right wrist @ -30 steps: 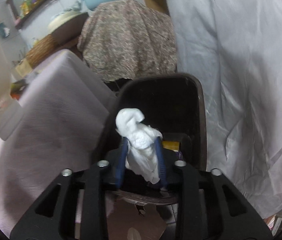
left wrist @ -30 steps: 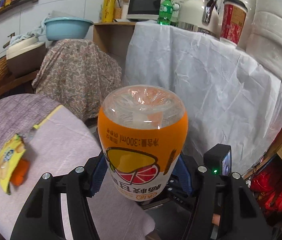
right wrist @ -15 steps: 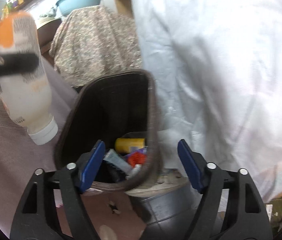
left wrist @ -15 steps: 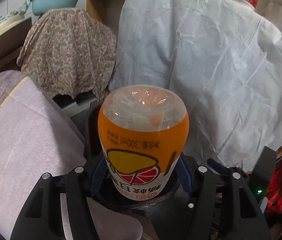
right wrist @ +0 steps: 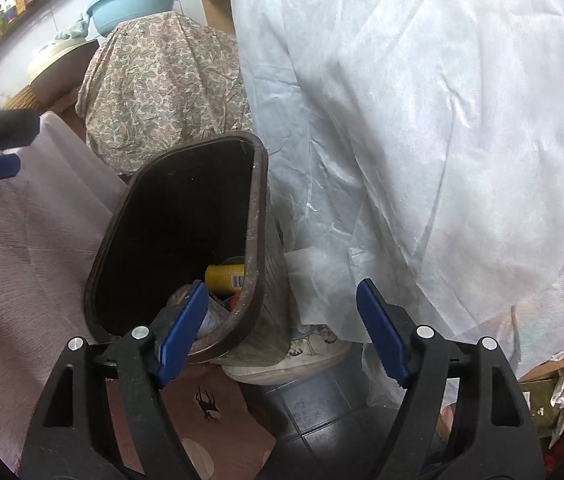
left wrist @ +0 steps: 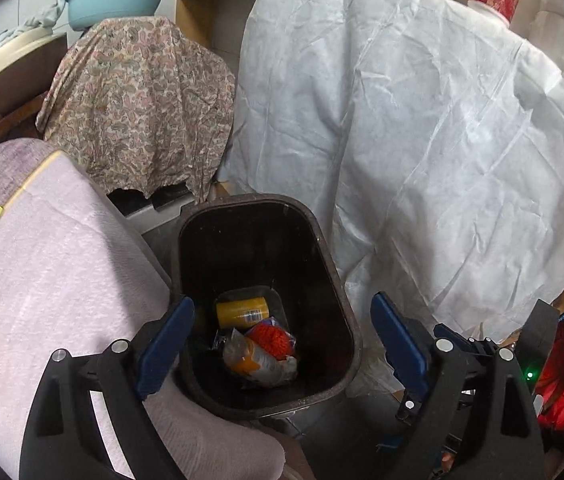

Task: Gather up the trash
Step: 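Grasp yellow snack bag with right tool while left tool grasps blue snack bag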

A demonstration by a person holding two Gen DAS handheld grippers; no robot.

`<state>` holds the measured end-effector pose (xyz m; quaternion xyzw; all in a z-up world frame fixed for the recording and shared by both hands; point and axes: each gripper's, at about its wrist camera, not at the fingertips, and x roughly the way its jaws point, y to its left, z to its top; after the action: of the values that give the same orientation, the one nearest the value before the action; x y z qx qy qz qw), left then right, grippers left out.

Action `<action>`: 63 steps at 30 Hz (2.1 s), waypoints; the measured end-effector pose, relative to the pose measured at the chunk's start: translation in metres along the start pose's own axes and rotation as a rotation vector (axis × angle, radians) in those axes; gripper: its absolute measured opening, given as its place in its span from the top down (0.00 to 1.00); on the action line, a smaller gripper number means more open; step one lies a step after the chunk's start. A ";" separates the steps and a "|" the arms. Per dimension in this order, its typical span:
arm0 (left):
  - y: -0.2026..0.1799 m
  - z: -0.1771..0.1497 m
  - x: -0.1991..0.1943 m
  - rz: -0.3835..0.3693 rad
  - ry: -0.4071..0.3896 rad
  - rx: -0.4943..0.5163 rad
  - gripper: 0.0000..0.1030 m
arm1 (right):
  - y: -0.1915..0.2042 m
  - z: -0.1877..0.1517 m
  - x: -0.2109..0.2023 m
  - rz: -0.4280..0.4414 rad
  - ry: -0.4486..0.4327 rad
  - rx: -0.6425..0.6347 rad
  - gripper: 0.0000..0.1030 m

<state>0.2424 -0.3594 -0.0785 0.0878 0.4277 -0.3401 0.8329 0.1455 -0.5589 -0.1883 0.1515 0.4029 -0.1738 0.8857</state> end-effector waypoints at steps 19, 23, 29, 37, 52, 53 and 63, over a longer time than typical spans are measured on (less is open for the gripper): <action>0.086 -0.054 -0.153 0.159 -0.190 -0.073 0.09 | 0.122 0.044 -0.083 0.405 -0.073 -0.112 0.17; 0.129 -0.077 -0.177 0.297 -0.207 -0.134 0.09 | 0.167 0.046 -0.090 0.517 -0.041 -0.165 0.17; 0.212 -0.111 -0.217 0.466 -0.247 -0.335 0.09 | 0.218 0.055 -0.095 0.654 0.009 -0.168 0.18; 0.281 -0.133 -0.232 0.523 -0.240 -0.506 0.11 | 0.275 0.077 -0.075 0.791 0.127 -0.098 0.37; 0.307 -0.137 -0.216 0.476 -0.241 -0.574 0.16 | 0.317 0.096 -0.003 0.796 0.276 0.081 0.77; 0.309 -0.137 -0.215 0.478 -0.237 -0.578 0.19 | 0.318 0.096 -0.004 0.796 0.269 0.075 0.83; 0.323 -0.143 -0.202 0.426 -0.193 -0.619 0.57 | 0.322 0.090 -0.041 0.859 0.168 -0.037 0.92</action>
<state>0.2749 0.0460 -0.0577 -0.1132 0.4018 -0.0210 0.9085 0.3185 -0.2999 -0.0587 0.3030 0.3769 0.2307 0.8443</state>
